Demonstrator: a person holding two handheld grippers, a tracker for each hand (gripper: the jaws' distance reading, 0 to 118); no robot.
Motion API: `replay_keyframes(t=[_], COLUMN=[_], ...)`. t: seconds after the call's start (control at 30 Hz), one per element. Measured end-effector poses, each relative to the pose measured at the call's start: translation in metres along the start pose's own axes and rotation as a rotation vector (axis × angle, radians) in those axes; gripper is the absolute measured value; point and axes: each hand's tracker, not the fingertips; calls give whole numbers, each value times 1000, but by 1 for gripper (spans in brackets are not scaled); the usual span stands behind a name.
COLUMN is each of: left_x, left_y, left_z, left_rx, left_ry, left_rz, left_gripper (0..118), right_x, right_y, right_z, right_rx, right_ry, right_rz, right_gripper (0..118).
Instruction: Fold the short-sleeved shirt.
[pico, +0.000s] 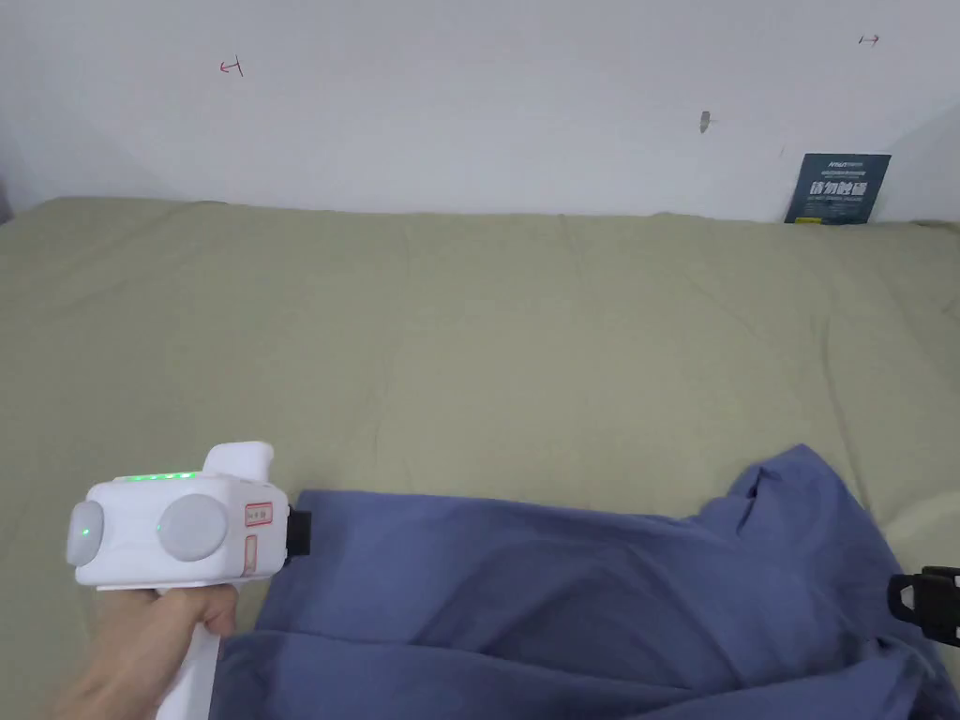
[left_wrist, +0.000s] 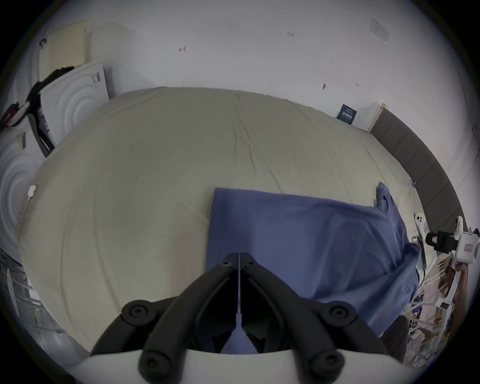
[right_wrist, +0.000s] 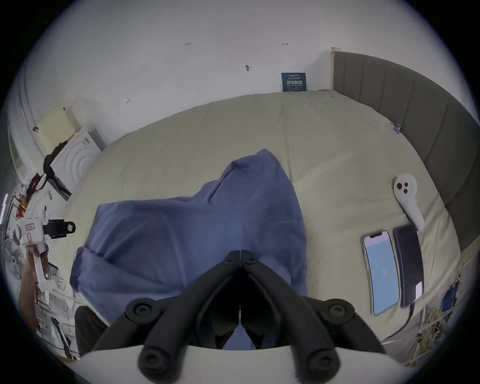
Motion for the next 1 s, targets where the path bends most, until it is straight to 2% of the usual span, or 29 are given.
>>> replay_keyframes(t=[0.03,0.07,0.1,0.13,0.33,0.4,0.5,0.53,0.57,0.6,0.63,0.67,0.7,0.73,0.77,0.83,0.9,0.93,1.0], left_x=[-1,2,3,3,-9,-12,-1,-4,-9,-3,-3,-3,-4,3,5,10,3,3,-3], left_y=[9,11,16,20,36,38,26,26,26,32,34,36,42,35,34,32,35,36,34], left_z=[-12,-17,-26,-36,-87,-93,-74,-70,-71,-72,-69,-69,-69,-64,-63,-64,-73,-72,-74], left_rx=[-5,-47,-84,-100,-154,-145,-116,-86,-136,-141,-128,-124,-80,-88,-86,-98,-82,-84,-81], left_ry=[11,4,19,65,84,77,97,75,-47,-82,-23,-9,39,45,47,50,55,56,54], left_rz=[1,4,4,13,-12,-5,-61,-61,6,21,14,-1,-41,-54,-49,-39,-44,-46,-50], left_gripper=[11,40,86,118,117,108,53,7,3,3,3,3,3,3,3,3,3,3,3], right_x=[3,7,4,6,30,24,25,26,26,26,35,36,38,38,33,30,16,11,7], right_y=[5,9,8,8,24,25,32,34,35,37,45,50,56,60,63,67,69,68,62], right_z=[-9,-16,-16,-20,-53,-52,-63,-66,-69,-72,-87,-92,-98,-106,-106,-120,-121,-119,-116], right_rx=[-11,-17,-15,-24,-72,-76,-90,-96,-95,-85,-92,-89,-88,-100,-41,-168,-234,-253,-304], right_ry=[-4,-9,-6,-18,-45,-53,-59,-56,-54,-54,-47,-52,-49,-41,-13,-6,-63,-88,-109], right_rz=[-2,-4,34,30,25,27,35,36,38,39,54,54,48,32,51,35,88,126,165], right_gripper=[0,0,0,0,0,0,0,0,0,0,15,49,93,118,118,118,118,112,90])
